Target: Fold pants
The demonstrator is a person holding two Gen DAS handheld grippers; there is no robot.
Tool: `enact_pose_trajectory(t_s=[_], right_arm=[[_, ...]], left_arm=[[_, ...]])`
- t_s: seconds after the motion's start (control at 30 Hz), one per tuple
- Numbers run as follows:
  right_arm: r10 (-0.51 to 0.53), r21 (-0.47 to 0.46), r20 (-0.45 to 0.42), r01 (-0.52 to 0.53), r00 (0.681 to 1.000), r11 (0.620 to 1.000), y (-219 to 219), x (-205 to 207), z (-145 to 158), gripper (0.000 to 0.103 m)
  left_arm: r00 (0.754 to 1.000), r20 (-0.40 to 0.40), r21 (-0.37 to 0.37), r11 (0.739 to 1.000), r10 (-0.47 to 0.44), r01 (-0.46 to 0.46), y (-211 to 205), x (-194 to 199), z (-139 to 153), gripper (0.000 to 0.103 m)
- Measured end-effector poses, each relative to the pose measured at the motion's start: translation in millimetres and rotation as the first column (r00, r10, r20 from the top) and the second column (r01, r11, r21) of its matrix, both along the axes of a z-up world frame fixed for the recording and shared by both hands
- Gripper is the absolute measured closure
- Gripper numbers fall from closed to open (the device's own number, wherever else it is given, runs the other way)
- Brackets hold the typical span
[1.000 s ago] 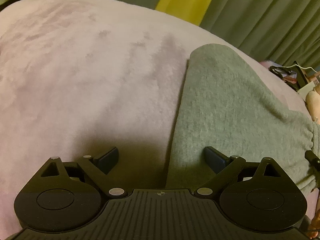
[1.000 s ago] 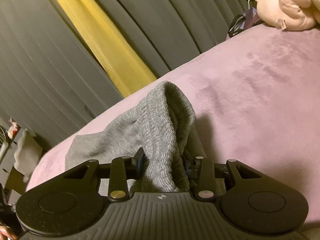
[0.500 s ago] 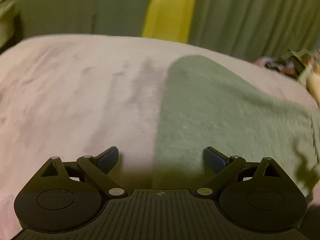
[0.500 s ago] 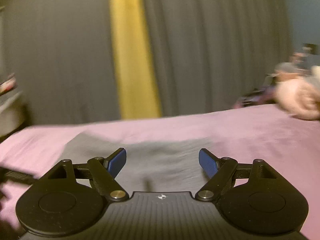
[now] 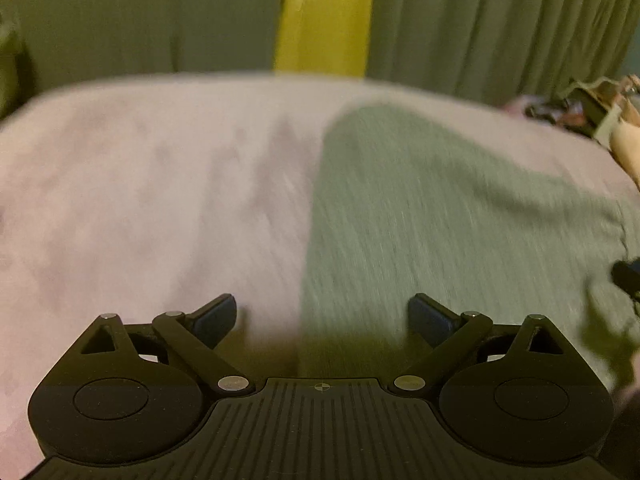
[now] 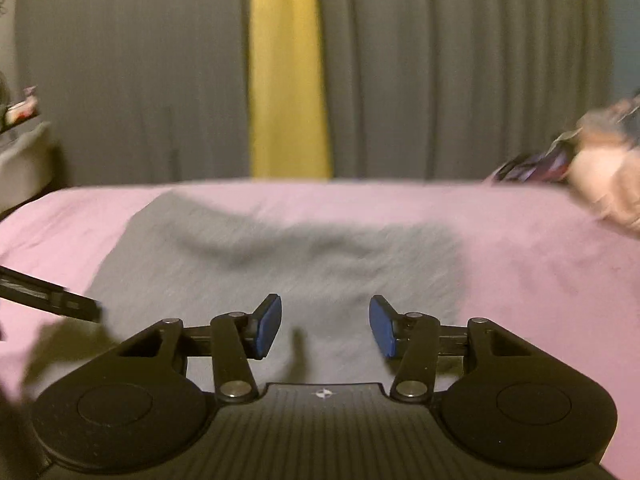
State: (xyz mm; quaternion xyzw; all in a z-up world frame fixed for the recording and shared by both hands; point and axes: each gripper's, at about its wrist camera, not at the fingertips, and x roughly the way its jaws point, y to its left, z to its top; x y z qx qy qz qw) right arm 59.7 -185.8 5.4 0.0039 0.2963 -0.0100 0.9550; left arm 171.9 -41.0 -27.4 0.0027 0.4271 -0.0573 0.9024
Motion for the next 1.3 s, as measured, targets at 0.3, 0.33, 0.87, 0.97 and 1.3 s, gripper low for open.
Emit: enact_pose_trajectory(t_s=[0.3, 0.33, 0.87, 0.97, 1.3], right_arm=[[-0.059, -0.065, 0.062, 0.063, 0.996, 0.996, -6.5, 20.1, -10.7, 0.056], [-0.055, -0.072, 0.057, 0.059, 0.997, 0.996, -7.8, 20.9, -15.4, 0.056], [-0.096, 0.055, -0.059, 0.099, 0.994, 0.994, -35.0, 15.5, -17.1, 0.019], [-0.140, 0.133, -0.182, 0.165, 0.973, 0.977, -47.9, 5.3, -16.1, 0.013], [-0.098, 0.262, -0.480, 0.249, 0.872, 0.932, -71.2, 14.0, -42.8, 0.004]], left_arm=[[0.994, 0.099, 0.079, 0.996, -0.045, 0.037, -44.4, 50.1, 6.2, 0.005], [0.992, 0.116, 0.097, 0.994, -0.055, 0.044, -50.2, 55.7, 4.0, 0.005], [0.994, 0.021, 0.054, 0.993, -0.104, 0.103, -33.8, 49.2, -12.2, 0.000], [0.991, 0.037, 0.084, 0.988, -0.130, 0.127, -26.2, 18.5, -10.6, 0.000], [0.976, -0.189, -0.002, 0.994, -0.106, 0.108, -13.0, 9.8, -29.7, 0.000]])
